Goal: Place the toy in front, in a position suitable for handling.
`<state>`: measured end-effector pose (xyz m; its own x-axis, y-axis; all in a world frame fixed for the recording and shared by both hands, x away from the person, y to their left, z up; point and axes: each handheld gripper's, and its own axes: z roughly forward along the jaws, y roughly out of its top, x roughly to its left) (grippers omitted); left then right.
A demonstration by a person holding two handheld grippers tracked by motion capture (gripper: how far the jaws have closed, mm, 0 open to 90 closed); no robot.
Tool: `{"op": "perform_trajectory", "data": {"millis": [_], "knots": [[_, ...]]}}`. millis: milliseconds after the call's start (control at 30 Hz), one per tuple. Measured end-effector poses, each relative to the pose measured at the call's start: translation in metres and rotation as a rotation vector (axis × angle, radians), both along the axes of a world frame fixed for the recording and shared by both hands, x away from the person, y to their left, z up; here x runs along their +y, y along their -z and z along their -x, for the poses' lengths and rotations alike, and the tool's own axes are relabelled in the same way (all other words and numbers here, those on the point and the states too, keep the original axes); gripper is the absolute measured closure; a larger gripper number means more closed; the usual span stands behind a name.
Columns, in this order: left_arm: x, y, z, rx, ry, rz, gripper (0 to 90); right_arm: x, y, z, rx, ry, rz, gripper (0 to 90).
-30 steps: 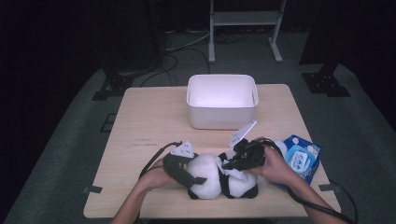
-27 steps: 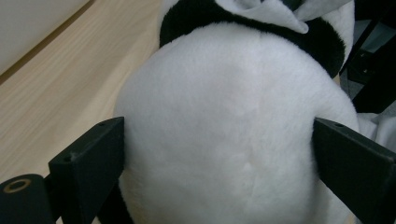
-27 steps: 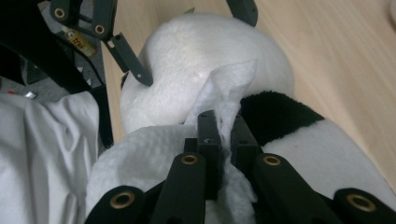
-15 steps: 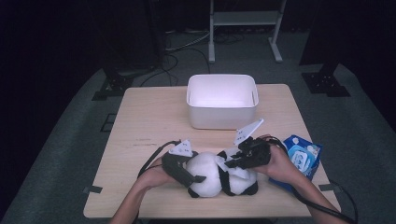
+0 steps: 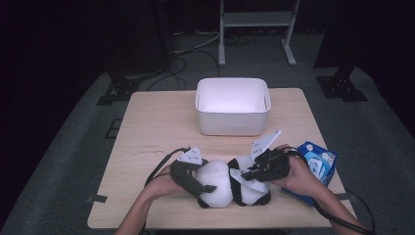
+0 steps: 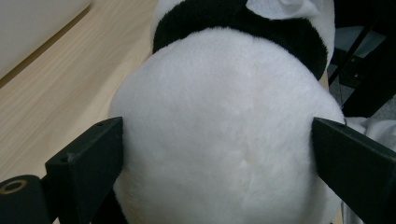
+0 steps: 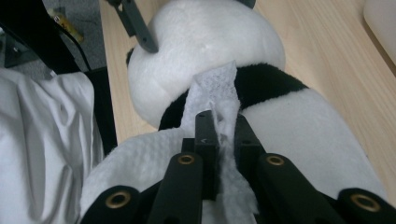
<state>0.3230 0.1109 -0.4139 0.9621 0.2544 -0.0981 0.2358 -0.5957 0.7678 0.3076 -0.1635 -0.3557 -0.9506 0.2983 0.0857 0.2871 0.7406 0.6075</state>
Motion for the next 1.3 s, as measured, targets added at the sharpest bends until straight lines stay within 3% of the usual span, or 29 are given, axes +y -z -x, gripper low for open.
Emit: {"op": "perform_trajectory", "data": {"millis": [167,333,400,533,633,700,767,900,933,1033,1300], "knots": [[0.001,-0.001,0.0,0.004,0.01,0.005,4.4,0.015,-0.004,-0.007,0.008,-0.006,-0.027,85.3],[0.002,-0.002,0.0,0.01,0.014,0.013,4.5,0.044,-0.007,-0.015,0.004,-0.039,-0.049,85.2],[0.004,-0.003,0.0,0.013,0.017,0.023,4.7,0.054,-0.005,-0.016,-0.006,-0.052,-0.029,85.2],[0.008,-0.008,0.0,0.004,0.024,0.042,9.0,0.058,0.004,-0.019,0.028,-0.052,-0.021,85.1],[0.01,-0.015,0.0,-0.014,0.032,0.065,17.2,0.055,0.006,-0.02,0.027,-0.049,-0.035,84.8],[0.012,-0.022,0.001,-0.03,0.027,0.119,29.6,0.055,0.006,-0.018,0.033,-0.054,-0.036,84.6],[0.011,-0.027,0.001,-0.041,0.02,0.139,36.5,0.057,0.007,-0.017,0.028,-0.065,-0.035,84.6],[0.004,-0.023,0.001,-0.044,0.023,0.077,57.9,0.058,0.007,-0.016,0.026,-0.067,-0.031,84.0],[0.004,-0.021,0.001,-0.029,0.021,0.092,62.1,0.057,0.007,-0.016,0.027,-0.062,-0.032,83.5],[0.005,-0.02,0.0,-0.029,0.004,0.077,74.3,0.054,0.006,-0.016,0.027,-0.057,-0.038,78.9],[0.004,-0.021,0.001,-0.054,-0.003,0.051,85.7,0.034,-0.005,-0.011,0.017,-0.053,-0.043,71.4]]}}
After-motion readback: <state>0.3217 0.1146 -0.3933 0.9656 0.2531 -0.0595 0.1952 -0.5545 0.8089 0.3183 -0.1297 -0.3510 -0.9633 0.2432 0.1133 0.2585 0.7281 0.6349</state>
